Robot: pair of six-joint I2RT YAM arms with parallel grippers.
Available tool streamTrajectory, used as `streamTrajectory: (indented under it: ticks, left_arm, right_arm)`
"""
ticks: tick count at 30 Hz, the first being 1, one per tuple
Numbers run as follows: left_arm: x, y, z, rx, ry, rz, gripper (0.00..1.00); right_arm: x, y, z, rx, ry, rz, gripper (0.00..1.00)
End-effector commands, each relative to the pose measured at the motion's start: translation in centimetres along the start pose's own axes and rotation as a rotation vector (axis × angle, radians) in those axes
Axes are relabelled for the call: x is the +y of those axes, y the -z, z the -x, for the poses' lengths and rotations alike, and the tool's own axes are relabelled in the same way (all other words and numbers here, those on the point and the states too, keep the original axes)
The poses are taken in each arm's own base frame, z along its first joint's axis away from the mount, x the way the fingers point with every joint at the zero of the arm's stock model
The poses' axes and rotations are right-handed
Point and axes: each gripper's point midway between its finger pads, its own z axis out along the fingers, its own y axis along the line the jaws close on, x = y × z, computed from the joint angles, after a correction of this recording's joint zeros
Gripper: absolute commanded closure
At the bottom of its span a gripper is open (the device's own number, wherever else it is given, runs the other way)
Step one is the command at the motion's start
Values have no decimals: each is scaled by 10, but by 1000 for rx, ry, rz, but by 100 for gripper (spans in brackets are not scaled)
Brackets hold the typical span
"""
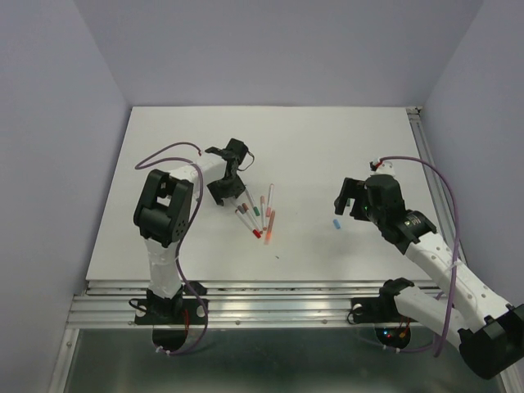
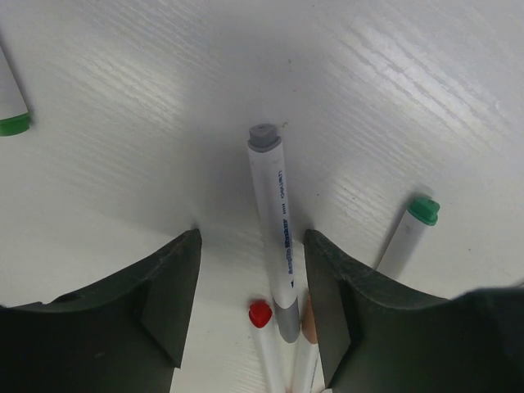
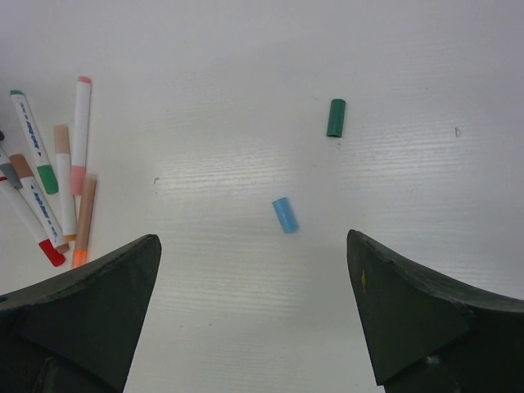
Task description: Open the pen caps
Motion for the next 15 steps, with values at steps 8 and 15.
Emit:
streamTrajectory:
  ticks: [8, 15]
  left_arm:
    - [7, -15, -5, 9, 2, 52, 66]
    - [6, -13, 1, -3, 16, 64, 99]
  right_arm:
    - [-4, 1, 1, -25, -4, -8, 0]
    - [-4, 1, 1, -32, -2, -3, 0]
